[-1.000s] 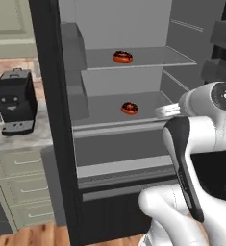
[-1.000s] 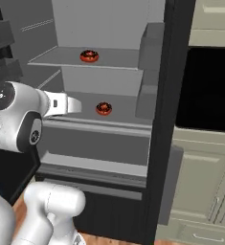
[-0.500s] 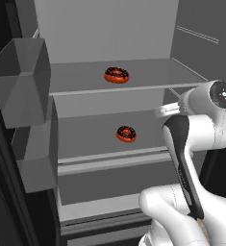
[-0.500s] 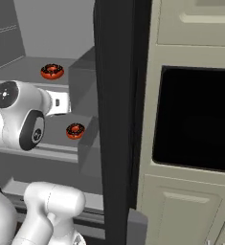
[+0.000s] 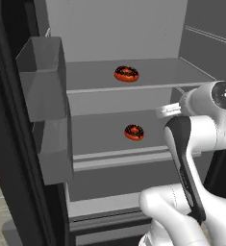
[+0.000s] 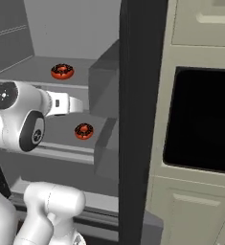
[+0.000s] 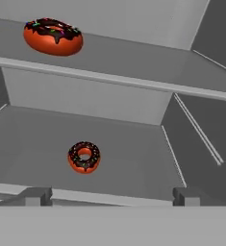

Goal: Take the donuts from the fridge and place them on the empty tray on the dining counter.

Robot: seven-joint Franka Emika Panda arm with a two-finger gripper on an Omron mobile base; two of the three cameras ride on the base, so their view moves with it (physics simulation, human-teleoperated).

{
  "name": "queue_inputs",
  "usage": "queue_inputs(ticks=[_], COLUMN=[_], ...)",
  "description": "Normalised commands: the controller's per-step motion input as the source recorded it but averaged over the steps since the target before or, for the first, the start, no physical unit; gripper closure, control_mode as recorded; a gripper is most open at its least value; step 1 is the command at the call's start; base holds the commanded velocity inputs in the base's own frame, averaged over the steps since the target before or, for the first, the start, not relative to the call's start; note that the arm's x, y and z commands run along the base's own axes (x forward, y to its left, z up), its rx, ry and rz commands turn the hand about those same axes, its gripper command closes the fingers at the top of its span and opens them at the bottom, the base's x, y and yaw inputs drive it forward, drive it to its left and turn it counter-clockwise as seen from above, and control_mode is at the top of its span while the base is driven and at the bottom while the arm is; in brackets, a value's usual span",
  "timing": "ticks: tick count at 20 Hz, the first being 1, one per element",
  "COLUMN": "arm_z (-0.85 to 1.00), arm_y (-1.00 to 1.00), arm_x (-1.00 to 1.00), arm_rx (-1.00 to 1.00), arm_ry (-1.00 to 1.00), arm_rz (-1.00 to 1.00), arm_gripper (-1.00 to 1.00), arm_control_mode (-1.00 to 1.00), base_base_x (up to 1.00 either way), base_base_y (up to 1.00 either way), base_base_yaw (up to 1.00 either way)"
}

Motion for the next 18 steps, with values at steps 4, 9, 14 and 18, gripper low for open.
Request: queue_inputs(ticks=[4,9,14,18], arm_z=[0.00,0.00,0.00,0.00], arm_y=[0.00,0.00,0.00,0.00], arm_x=[0.00,0.00,0.00,0.00], arm_rx=[0.00,0.00,0.00,0.00], arm_ry=[0.00,0.00,0.00,0.00], arm_rz=[0.00,0.00,0.00,0.00], arm_gripper=[-1.00,-1.00,-1.00,-1.00], arm_control_mode=[1.00,1.00,1.00,1.00], base_base_x=[-0.07,0.98,1.00,0.87], base_base_y=[0.60,-0.75,-0.55,-0.04], base_base_yaw=[0.32,0.14,-0.29,-0.46])
